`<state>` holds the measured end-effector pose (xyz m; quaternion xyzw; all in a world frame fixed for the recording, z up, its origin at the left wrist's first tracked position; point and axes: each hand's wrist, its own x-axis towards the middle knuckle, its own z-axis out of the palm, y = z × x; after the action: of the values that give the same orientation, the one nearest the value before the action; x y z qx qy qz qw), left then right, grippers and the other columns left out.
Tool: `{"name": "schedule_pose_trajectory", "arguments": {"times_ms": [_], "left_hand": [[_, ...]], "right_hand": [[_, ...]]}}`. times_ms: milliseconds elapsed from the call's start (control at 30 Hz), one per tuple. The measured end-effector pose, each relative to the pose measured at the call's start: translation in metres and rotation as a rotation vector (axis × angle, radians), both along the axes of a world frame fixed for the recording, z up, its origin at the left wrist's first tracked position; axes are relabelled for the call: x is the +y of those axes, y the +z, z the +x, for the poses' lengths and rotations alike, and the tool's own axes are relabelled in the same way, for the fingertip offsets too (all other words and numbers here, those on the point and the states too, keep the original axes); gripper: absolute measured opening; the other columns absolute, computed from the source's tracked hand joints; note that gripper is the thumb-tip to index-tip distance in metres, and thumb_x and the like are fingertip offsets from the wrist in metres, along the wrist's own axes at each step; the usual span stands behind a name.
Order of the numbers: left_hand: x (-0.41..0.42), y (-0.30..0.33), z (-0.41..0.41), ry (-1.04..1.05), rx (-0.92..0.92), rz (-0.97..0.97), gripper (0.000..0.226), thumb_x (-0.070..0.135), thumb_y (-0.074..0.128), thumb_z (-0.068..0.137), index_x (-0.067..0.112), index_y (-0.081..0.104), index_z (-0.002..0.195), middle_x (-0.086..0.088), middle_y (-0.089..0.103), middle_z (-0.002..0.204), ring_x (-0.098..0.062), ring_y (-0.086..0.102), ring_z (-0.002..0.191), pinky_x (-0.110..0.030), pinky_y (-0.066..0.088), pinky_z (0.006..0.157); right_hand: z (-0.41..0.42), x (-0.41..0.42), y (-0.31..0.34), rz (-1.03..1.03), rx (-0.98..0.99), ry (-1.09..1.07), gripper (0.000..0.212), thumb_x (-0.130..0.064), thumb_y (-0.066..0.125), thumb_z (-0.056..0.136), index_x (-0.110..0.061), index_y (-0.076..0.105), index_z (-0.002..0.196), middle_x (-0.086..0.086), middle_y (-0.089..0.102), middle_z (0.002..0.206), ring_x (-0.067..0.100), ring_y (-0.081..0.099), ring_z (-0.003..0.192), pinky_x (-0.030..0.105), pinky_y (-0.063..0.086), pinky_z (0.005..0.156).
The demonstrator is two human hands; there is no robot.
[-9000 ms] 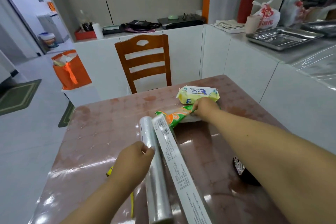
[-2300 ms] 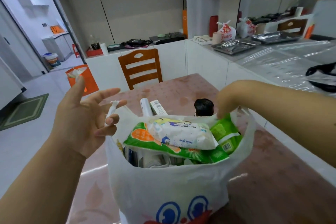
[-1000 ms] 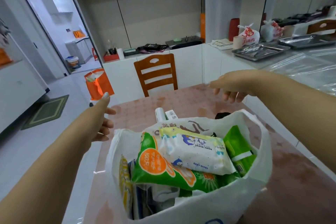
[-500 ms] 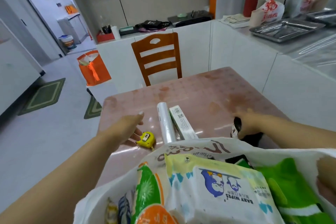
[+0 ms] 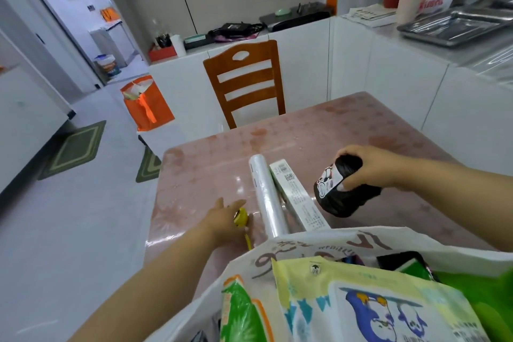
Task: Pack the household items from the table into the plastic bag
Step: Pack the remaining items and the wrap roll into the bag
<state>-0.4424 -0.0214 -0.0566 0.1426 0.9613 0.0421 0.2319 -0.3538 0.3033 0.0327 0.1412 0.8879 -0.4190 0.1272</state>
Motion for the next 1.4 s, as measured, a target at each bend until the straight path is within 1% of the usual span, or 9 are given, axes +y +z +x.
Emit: {"name": "schedule_pose_trajectory", "arguments": {"times_ms": [67, 233, 400, 633, 833, 1000, 1167, 1300, 1400], "left_hand": [[-0.001, -0.02, 0.001, -0.017, 0.004, -0.028, 0.085, 0.058, 0.05, 0.072, 0.037, 0.022, 0.149, -0.012, 0.031, 0.152, -0.037, 0.028, 0.139, -0.039, 0.034, 0.11], [0.004, -0.016, 0.012, 0.067, 0.152, 0.148, 0.043, 0.046, 0.057, 0.083, 0.032, 0.047, 0.122, -0.009, 0.056, 0.098, -0.032, 0.055, 0.101, -0.034, 0.047, 0.084], [0.012, 0.061, 0.019, 0.492, -0.024, 0.956, 0.043, 0.024, 0.072, 0.083, 0.016, 0.05, 0.12, -0.013, 0.059, 0.106, -0.024, 0.059, 0.084, -0.041, 0.053, 0.078], [0.003, 0.207, 0.083, 0.49, -0.335, 1.486, 0.034, 0.03, 0.052, 0.093, 0.005, 0.061, 0.115, -0.019, 0.069, 0.103, -0.028, 0.071, 0.083, -0.037, 0.06, 0.068], [-0.005, 0.28, 0.161, 0.35, -0.536, 1.499, 0.051, 0.034, 0.033, 0.094, -0.004, 0.056, 0.118, -0.028, 0.069, 0.097, -0.034, 0.071, 0.081, -0.041, 0.061, 0.07], [-0.001, 0.316, 0.214, 0.284, -0.518, 1.417, 0.043, 0.028, 0.036, 0.094, 0.002, 0.056, 0.122, -0.028, 0.065, 0.107, -0.036, 0.071, 0.081, -0.046, 0.059, 0.075], [0.007, 0.32, 0.244, 0.257, -0.48, 1.279, 0.047, 0.027, 0.041, 0.095, 0.01, 0.044, 0.139, -0.029, 0.055, 0.132, -0.039, 0.069, 0.084, -0.049, 0.059, 0.075], [0.011, 0.315, 0.258, 0.271, -0.469, 1.209, 0.043, 0.029, 0.045, 0.094, 0.005, 0.051, 0.129, -0.028, 0.062, 0.122, -0.041, 0.067, 0.092, -0.051, 0.057, 0.081], [0.012, 0.313, 0.266, 0.28, -0.431, 1.207, 0.041, 0.028, 0.043, 0.094, 0.004, 0.054, 0.125, -0.029, 0.064, 0.114, -0.038, 0.067, 0.091, -0.049, 0.055, 0.086]], "right_hand": [[0.003, 0.002, -0.001, -0.024, 0.012, 0.01, 0.055, -0.02, 0.087, 0.062, -0.033, 0.058, 0.107, 0.003, 0.06, 0.112, 0.028, 0.06, 0.098, 0.043, 0.059, 0.068], [0.016, 0.01, 0.021, -0.068, 0.067, 0.0, 0.046, -0.015, 0.084, 0.067, -0.031, 0.062, 0.104, 0.001, 0.063, 0.108, 0.025, 0.062, 0.096, 0.045, 0.058, 0.073], [0.034, 0.016, 0.083, -0.186, 0.196, -0.054, 0.044, -0.013, 0.08, 0.072, -0.036, 0.061, 0.104, 0.001, 0.062, 0.115, 0.026, 0.063, 0.099, 0.046, 0.058, 0.077], [0.109, -0.018, 0.207, -0.236, 0.224, 0.155, 0.075, -0.018, 0.087, 0.046, -0.035, 0.061, 0.114, 0.008, 0.062, 0.116, 0.032, 0.063, 0.104, 0.047, 0.058, 0.08], [0.173, -0.052, 0.247, -0.151, 0.145, 0.361, 0.066, -0.035, 0.083, 0.039, -0.042, 0.066, 0.102, 0.003, 0.071, 0.105, 0.029, 0.069, 0.098, 0.045, 0.059, 0.08], [0.205, -0.082, 0.245, 0.013, 0.087, 0.436, 0.06, -0.022, 0.085, 0.066, -0.037, 0.054, 0.115, 0.004, 0.06, 0.116, 0.028, 0.064, 0.103, 0.043, 0.058, 0.084], [0.226, -0.124, 0.206, 0.301, 0.185, 0.55, 0.065, -0.032, 0.08, 0.074, -0.038, 0.045, 0.128, -0.011, 0.05, 0.114, 0.013, 0.055, 0.102, 0.022, 0.051, 0.074], [0.227, -0.14, 0.177, 0.433, 0.238, 0.632, 0.079, -0.039, 0.079, 0.074, -0.033, 0.035, 0.14, -0.008, 0.044, 0.133, 0.016, 0.045, 0.119, 0.031, 0.048, 0.093], [0.225, -0.13, 0.188, 0.464, 0.178, 0.555, 0.08, -0.05, 0.079, 0.067, -0.038, 0.039, 0.134, -0.008, 0.05, 0.123, 0.019, 0.052, 0.111, 0.036, 0.055, 0.085]]}}
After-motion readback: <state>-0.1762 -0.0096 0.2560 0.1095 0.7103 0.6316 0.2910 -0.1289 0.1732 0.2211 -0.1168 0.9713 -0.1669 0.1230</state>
